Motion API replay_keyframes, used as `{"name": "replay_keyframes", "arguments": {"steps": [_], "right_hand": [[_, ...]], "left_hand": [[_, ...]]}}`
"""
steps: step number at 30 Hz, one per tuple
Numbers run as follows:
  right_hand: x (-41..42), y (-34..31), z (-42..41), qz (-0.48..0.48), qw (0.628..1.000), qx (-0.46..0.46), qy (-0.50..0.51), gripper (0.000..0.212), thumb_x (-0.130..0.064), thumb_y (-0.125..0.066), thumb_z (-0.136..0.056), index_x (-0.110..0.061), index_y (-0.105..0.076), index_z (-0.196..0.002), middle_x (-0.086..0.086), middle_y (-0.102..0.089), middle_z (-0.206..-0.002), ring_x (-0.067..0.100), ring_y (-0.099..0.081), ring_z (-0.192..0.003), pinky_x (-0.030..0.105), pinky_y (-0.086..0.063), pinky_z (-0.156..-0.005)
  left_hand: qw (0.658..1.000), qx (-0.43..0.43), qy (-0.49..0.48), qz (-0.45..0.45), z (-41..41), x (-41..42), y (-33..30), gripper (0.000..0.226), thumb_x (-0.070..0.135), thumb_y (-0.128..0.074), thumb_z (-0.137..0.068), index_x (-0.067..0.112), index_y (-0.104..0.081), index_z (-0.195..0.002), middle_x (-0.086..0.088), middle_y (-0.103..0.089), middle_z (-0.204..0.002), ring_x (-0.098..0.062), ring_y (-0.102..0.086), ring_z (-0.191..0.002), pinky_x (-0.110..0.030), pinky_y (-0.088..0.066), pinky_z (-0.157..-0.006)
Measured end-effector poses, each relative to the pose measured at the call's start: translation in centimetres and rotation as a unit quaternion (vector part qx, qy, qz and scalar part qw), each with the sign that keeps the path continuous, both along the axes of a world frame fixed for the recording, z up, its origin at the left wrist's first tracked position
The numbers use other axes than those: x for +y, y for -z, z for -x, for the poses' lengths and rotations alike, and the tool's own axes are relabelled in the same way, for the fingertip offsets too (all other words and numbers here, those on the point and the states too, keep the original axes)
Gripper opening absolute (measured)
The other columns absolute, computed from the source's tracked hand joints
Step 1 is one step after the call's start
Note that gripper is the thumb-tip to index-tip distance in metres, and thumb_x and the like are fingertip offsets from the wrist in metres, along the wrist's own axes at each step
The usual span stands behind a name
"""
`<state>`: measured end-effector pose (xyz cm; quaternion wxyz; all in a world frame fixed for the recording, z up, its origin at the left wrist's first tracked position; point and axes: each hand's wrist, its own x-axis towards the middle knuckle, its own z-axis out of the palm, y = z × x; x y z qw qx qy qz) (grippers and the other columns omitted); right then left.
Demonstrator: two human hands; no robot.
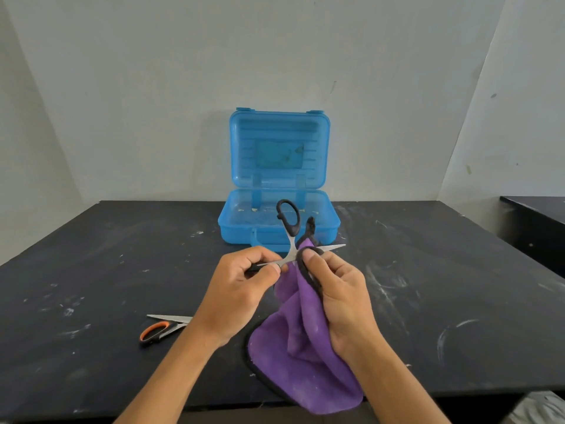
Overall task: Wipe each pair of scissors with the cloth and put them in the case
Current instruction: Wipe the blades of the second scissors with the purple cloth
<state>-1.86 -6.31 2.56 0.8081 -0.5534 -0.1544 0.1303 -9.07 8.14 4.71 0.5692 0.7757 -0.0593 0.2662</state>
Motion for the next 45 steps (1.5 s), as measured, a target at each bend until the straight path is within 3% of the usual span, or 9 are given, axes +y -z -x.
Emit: {"name": "replay_keyframes", "arguments": {"steps": [4,8,15,20,28,38,43,45], "right_hand": [[-0.2,0.3,0.0,0.0,1.0,0.005,0.013,0.026,-0.04,-0.075,-0.094,-0.014,-0.081,-0.093,0.023,-0.08,-0.095,0.037,-0.079,-0.085,0.036,-0.066,-0.07],[-0.5,0.0,-0.1,-0.012,1.0,0.009,0.016,0.03,-0.046,-0.076,-0.085,-0.017,-0.082,-0.091,0.02,-0.081,-0.093,0.032,-0.079,-0.078,0.034,-0.064,-0.061],[-1.3,-0.4,-0.8,-0.04,0.998,0.036,0.013,0.028,-0.034,-0.075,-0.093,-0.007,-0.079,-0.092,0.031,-0.075,-0.092,0.042,-0.075,-0.065,0.045,-0.064,-0.059],[-1.7,-0.8,-1.1,-0.057,0.998,0.028,0.024,0.025,-0.031,-0.077,-0.091,-0.007,-0.08,-0.092,0.024,-0.078,-0.089,0.033,-0.077,-0.067,0.037,-0.063,-0.056],[-2.2,-1.0,-1.3,-0.067,0.997,0.035,0.032,0.023,-0.03,-0.074,-0.093,-0.008,-0.081,-0.093,0.022,-0.078,-0.092,0.031,-0.078,-0.068,0.036,-0.064,-0.057],[-2.4,-1.1,-1.9,-0.032,0.997,0.023,0.066,0.017,-0.027,-0.073,-0.096,-0.017,-0.084,-0.088,0.009,-0.078,-0.086,0.019,-0.074,-0.07,0.031,-0.061,-0.06],[-2.8,-0.6,-2.6,-0.021,0.996,0.016,0.08,0.02,-0.025,-0.071,-0.098,-0.019,-0.084,-0.085,0.007,-0.078,-0.081,0.017,-0.073,-0.066,0.028,-0.06,-0.057],[-3.4,-0.4,-3.3,-0.029,0.996,0.022,0.085,0.023,-0.024,-0.071,-0.099,-0.018,-0.082,-0.08,0.004,-0.075,-0.074,0.014,-0.069,-0.06,0.026,-0.058,-0.053]], "left_hand": [[1.0,0.011,0.002,-0.011,0.0,0.2,0.2,0.017,0.005,-0.056,-0.096,0.006,-0.071,-0.088,0.019,-0.055,-0.054,0.0,-0.048,-0.045,-0.009,-0.036,-0.045],[1.0,0.02,-0.005,0.008,0.1,0.3,0.4,0.017,0.013,-0.056,-0.092,0.009,-0.071,-0.085,0.018,-0.053,-0.052,-0.002,-0.045,-0.043,-0.012,-0.034,-0.044],[0.999,0.028,-0.013,0.032,0.1,0.6,0.5,0.018,0.022,-0.058,-0.088,0.015,-0.073,-0.082,0.011,-0.047,-0.05,-0.006,-0.035,-0.041,-0.019,-0.029,-0.044],[0.999,0.028,-0.004,0.04,-0.2,0.5,0.4,0.017,0.023,-0.058,-0.088,0.016,-0.073,-0.083,0.006,-0.046,-0.051,-0.006,-0.033,-0.042,-0.021,-0.028,-0.043],[0.999,0.023,-0.002,0.039,-0.5,0.2,0.0,0.017,0.021,-0.058,-0.089,0.016,-0.074,-0.084,0.006,-0.047,-0.053,-0.005,-0.034,-0.044,-0.021,-0.029,-0.043],[0.999,0.034,-0.005,0.04,-0.5,0.8,0.4,0.021,0.003,-0.056,-0.098,0.01,-0.073,-0.088,0.006,-0.045,-0.052,-0.006,-0.032,-0.042,-0.022,-0.027,-0.041],[0.999,0.026,-0.009,0.017,-0.6,0.6,0.4,0.017,0.013,-0.059,-0.095,0.012,-0.074,-0.088,0.013,-0.05,-0.053,-0.004,-0.039,-0.042,-0.013,-0.03,-0.044],[0.998,0.026,-0.009,0.053,-0.4,0.9,0.4,0.017,0.019,-0.059,-0.089,0.012,-0.074,-0.086,0.01,-0.045,-0.051,-0.004,-0.032,-0.041,-0.019,-0.025,-0.042]]}}
